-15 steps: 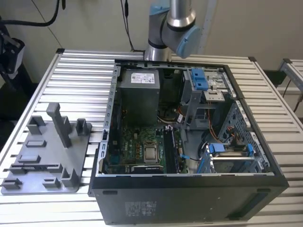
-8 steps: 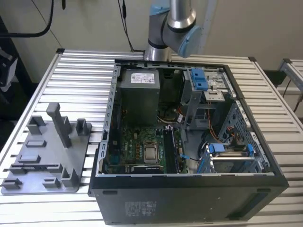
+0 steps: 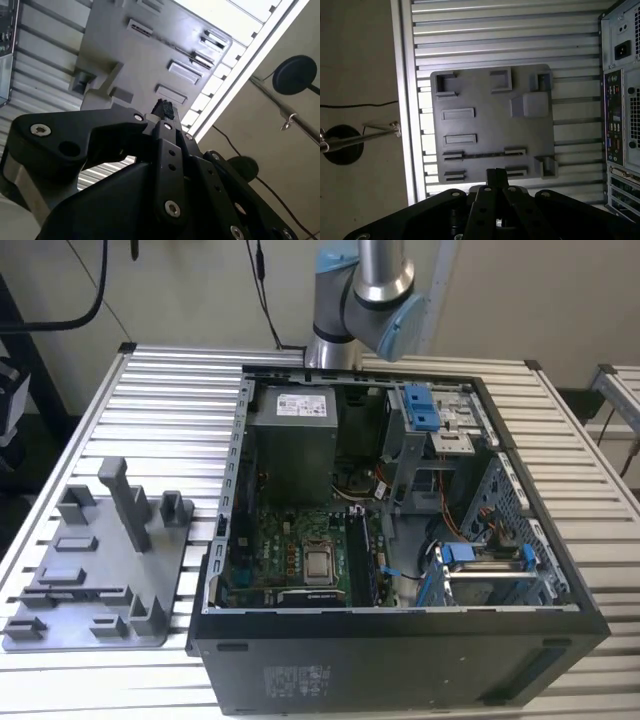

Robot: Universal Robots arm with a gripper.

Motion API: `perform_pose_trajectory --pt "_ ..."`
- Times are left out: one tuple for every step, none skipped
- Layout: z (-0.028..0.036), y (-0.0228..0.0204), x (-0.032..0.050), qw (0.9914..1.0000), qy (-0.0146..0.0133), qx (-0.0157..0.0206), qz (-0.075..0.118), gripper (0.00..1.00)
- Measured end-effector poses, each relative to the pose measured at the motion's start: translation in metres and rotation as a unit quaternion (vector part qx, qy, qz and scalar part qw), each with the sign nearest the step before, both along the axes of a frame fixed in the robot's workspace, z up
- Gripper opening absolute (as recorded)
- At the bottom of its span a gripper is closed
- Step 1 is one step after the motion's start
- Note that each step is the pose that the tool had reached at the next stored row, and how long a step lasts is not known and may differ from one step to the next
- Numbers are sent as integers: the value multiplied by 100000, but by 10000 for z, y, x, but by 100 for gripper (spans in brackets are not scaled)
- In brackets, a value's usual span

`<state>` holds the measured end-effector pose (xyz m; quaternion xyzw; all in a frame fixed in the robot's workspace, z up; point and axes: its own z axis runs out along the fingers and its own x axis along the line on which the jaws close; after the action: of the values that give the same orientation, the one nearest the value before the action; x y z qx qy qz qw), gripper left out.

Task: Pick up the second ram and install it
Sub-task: 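Reach for the second ram, then pick up the second ram and move it above second insertion slot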

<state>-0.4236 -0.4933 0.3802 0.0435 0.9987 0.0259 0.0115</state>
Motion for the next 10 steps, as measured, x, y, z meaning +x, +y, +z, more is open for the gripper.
perform_pose_trajectory --pt "0 0 0 100000 -3 0 4 11" --pt "0 0 0 100000 0 -3 4 11" --pt "0 0 0 100000 -2 -1 7 11" --pt "0 0 0 100000 -2 0 7 11" --pt "0 0 0 100000 -2 1 12 11" --pt "0 0 0 100000 -1 -1 19 11" --pt "0 0 0 100000 -1 0 19 11" --pt "0 0 0 100000 1 -1 21 11" --pt "0 0 0 100000 -1 0 23 11" --pt "0 0 0 100000 -2 2 25 11"
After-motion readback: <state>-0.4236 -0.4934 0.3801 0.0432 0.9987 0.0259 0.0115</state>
